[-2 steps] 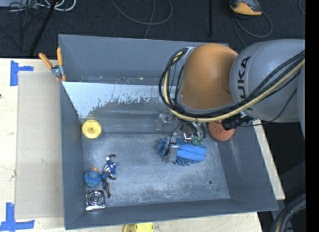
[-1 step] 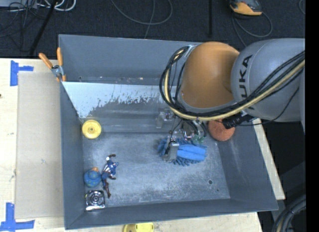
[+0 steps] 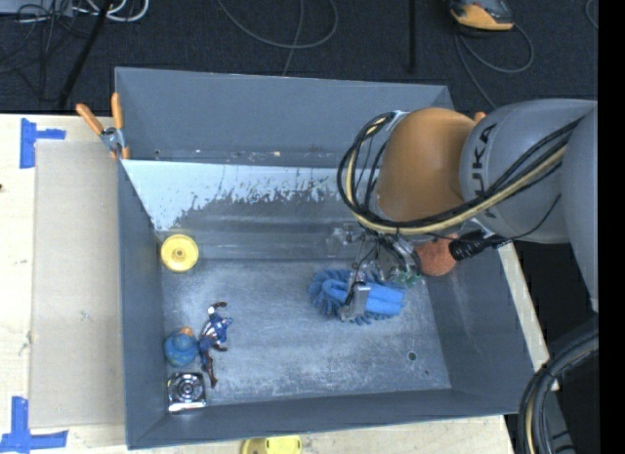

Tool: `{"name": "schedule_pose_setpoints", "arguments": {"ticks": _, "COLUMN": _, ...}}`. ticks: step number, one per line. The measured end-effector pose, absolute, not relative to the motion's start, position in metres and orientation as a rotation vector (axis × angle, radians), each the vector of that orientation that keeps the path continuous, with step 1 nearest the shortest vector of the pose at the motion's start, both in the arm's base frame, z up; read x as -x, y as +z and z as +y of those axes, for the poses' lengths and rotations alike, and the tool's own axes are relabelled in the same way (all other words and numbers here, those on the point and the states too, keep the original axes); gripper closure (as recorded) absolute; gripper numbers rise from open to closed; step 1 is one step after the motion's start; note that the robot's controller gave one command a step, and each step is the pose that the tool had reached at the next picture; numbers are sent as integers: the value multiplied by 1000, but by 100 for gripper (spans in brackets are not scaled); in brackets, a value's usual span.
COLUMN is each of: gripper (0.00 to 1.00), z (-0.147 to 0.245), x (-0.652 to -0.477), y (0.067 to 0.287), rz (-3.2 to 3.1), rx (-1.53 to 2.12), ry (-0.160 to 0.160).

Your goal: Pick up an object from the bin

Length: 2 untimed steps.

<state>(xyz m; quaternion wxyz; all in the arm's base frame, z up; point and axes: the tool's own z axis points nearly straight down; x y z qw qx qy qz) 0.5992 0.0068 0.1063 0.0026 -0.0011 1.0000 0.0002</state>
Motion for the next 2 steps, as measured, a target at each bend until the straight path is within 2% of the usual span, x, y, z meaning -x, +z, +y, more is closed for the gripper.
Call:
{"name": "schedule_pose_setpoints", "arguments": {"ticks": 1, "gripper": 0, "z": -18, "x": -596, "y": 108, "rz": 3146, "rx": -35, "ry": 1}}
{"name": "schedule_pose_setpoints", "arguments": {"ticks": 2, "gripper": 0, "z": -25, "x": -596, "y": 126, "rz": 3137, "rx": -125, "ry": 1}}
